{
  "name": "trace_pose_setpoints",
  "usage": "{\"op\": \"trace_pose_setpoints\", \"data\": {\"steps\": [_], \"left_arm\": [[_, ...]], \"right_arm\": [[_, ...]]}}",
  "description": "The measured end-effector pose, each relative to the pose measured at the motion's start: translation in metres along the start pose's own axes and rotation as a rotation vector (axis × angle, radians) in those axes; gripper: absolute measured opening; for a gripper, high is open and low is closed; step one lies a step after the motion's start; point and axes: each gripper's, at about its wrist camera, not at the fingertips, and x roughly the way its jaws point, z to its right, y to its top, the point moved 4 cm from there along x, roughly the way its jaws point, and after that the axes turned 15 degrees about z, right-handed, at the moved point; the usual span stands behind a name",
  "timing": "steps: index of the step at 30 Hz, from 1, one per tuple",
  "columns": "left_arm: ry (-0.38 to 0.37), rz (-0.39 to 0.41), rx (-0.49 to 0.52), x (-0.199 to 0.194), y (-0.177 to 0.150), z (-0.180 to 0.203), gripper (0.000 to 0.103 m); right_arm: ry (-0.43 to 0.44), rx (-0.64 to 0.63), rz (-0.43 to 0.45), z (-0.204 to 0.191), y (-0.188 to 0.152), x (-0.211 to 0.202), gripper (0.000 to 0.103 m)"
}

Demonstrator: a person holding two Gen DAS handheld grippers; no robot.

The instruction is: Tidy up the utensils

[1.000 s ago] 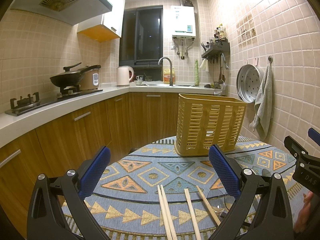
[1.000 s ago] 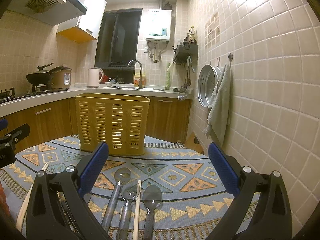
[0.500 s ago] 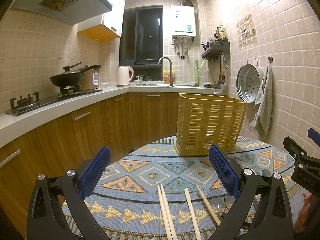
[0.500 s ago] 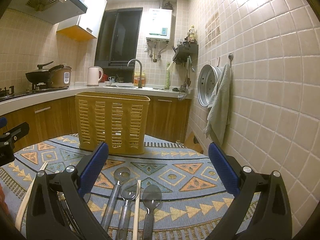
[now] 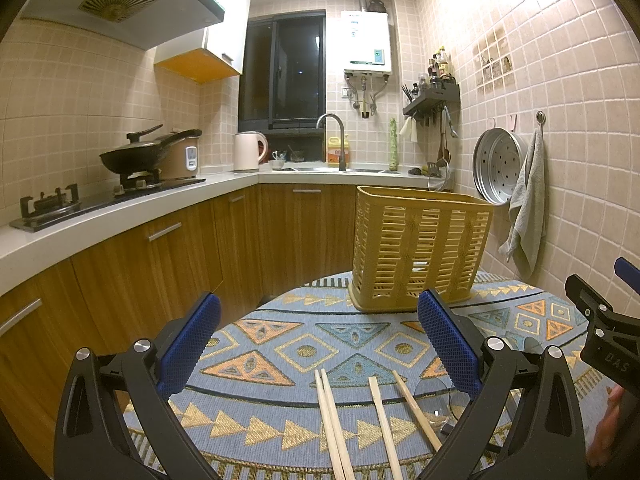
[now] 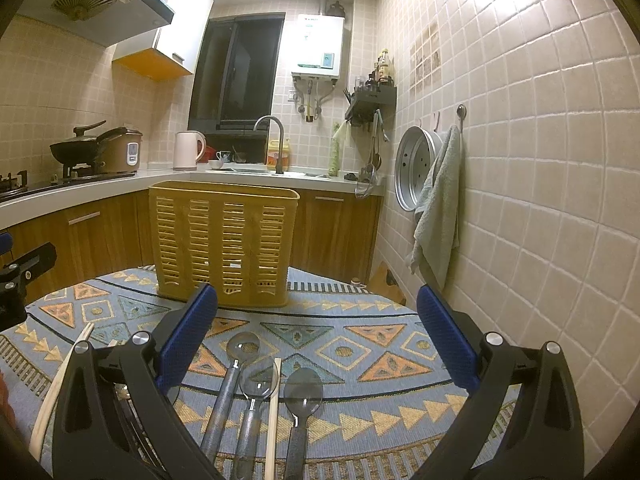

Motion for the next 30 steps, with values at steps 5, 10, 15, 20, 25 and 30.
{"op": "trace_pose_setpoints", "data": {"steps": [5,10,15,20,25,30], "left_arm": [[0.0,-0.002,-0.001,0.0006,-0.0013,0.0007,0.095],[-0.002,0.0,0.0,0.0002,-0.0011,0.0013,0.095],[-0.003,-0.002,0.002,0.0003,-0.0029,0.0028,0.095],[-0.003,-0.003,0.0,0.0006,-0.0023,0.0034,0.095],[-0.003,-0.003,-0.001,0.0006,-0.0024,0.0035,0.095],[-0.003,-0.003,-0.003,0.0005,-0.0025,0.0034,0.095]], "right_arm": [[0.001,-0.005,0.0,-0.0008,0.0,0.0002,0.095],[-0.002,-0.003,-0.003,-0.0001,0.0,0.0004,0.095],[-0.003,-0.001,-0.008,-0.0005,-0.0004,0.001,0.095],[-0.006,0.0,-0.009,0.0005,-0.0007,0.0022,0.095],[-0.006,0.001,-0.015,0.0,-0.002,0.0033,0.095],[-0.007,-0.001,-0.016,0.0,-0.0027,0.0034,0.095]]}}
